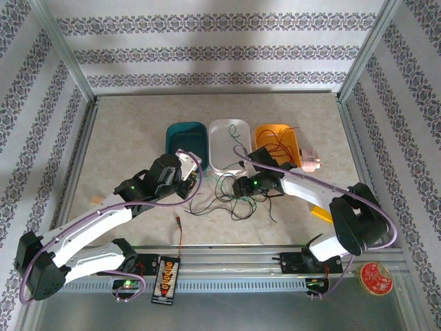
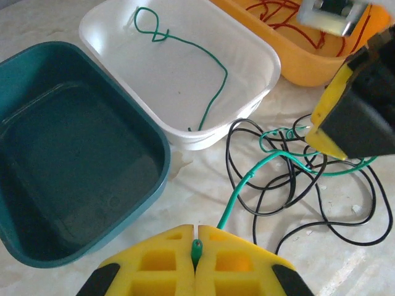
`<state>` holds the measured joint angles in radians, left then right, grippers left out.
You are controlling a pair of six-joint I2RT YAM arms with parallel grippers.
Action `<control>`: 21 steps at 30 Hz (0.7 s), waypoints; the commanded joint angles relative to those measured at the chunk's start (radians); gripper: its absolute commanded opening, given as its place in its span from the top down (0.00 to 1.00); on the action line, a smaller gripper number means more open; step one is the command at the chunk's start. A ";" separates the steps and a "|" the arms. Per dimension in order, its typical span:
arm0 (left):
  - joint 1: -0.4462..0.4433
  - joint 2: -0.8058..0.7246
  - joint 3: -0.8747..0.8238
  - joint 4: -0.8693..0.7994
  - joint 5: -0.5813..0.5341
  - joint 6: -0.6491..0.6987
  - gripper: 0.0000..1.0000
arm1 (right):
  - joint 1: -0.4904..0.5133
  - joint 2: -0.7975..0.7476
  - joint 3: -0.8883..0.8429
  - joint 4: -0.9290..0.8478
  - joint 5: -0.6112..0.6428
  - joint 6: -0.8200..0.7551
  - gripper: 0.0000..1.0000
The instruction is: Untangle the cables
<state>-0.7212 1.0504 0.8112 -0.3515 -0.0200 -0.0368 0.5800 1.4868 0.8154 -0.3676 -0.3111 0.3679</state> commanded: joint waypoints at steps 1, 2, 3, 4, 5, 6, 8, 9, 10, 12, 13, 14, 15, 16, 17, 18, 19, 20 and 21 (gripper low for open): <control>-0.019 -0.002 -0.013 0.055 -0.058 -0.005 1.00 | 0.027 0.025 0.026 -0.082 0.053 -0.037 0.57; -0.020 -0.004 -0.018 0.058 -0.077 -0.008 1.00 | 0.036 0.031 0.023 -0.093 0.071 -0.033 0.58; -0.022 -0.006 -0.022 0.062 -0.096 -0.012 1.00 | 0.041 0.035 0.020 -0.099 0.087 -0.027 0.59; -0.023 -0.006 -0.027 0.065 -0.126 -0.018 1.00 | 0.045 0.040 0.013 -0.107 0.107 -0.019 0.62; -0.024 -0.007 -0.030 0.066 -0.160 -0.025 1.00 | 0.047 0.041 0.003 -0.111 0.122 -0.010 0.68; -0.024 -0.003 -0.032 0.065 -0.189 -0.030 1.00 | 0.047 0.040 -0.005 -0.113 0.133 -0.003 0.72; -0.026 0.006 -0.029 0.053 -0.260 -0.038 1.00 | 0.047 0.041 -0.020 -0.125 0.169 0.013 0.84; -0.027 0.012 -0.025 0.045 -0.296 -0.042 1.00 | 0.047 0.040 -0.027 -0.129 0.184 0.020 0.86; -0.029 0.018 -0.020 0.036 -0.330 -0.043 1.00 | 0.047 0.038 -0.034 -0.131 0.196 0.026 0.90; -0.032 0.013 -0.017 0.038 -0.384 -0.039 1.00 | 0.046 0.031 -0.045 -0.130 0.205 0.035 0.94; -0.032 0.008 -0.017 0.042 -0.409 -0.039 1.00 | 0.046 0.028 -0.050 -0.130 0.206 0.038 0.96; -0.033 0.003 -0.015 0.045 -0.435 -0.036 1.00 | 0.047 0.023 -0.054 -0.128 0.210 0.038 0.98; -0.034 -0.001 -0.013 0.046 -0.463 -0.037 1.00 | 0.047 0.019 -0.059 -0.128 0.214 0.039 0.99; -0.034 -0.006 -0.009 0.043 -0.500 -0.037 1.00 | 0.047 0.014 -0.063 -0.128 0.221 0.042 0.99; -0.035 -0.012 -0.007 0.041 -0.538 -0.039 1.00 | 0.047 0.007 -0.067 -0.127 0.227 0.043 1.00; -0.035 -0.020 -0.006 0.043 -0.573 -0.040 1.00 | 0.047 0.002 -0.072 -0.126 0.230 0.043 1.00; -0.035 -0.029 -0.008 0.044 -0.615 -0.044 1.00 | 0.046 -0.003 -0.076 -0.127 0.238 0.045 1.00; -0.035 -0.044 -0.010 0.049 -0.651 -0.046 1.00 | 0.045 -0.009 -0.081 -0.126 0.239 0.047 1.00; -0.035 -0.057 -0.014 0.053 -0.677 -0.045 1.00 | 0.046 -0.013 -0.085 -0.124 0.239 0.047 1.00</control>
<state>-0.7452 1.0424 0.7910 -0.3290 -0.5278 -0.0612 0.6201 1.4834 0.7677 -0.4332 -0.1406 0.3977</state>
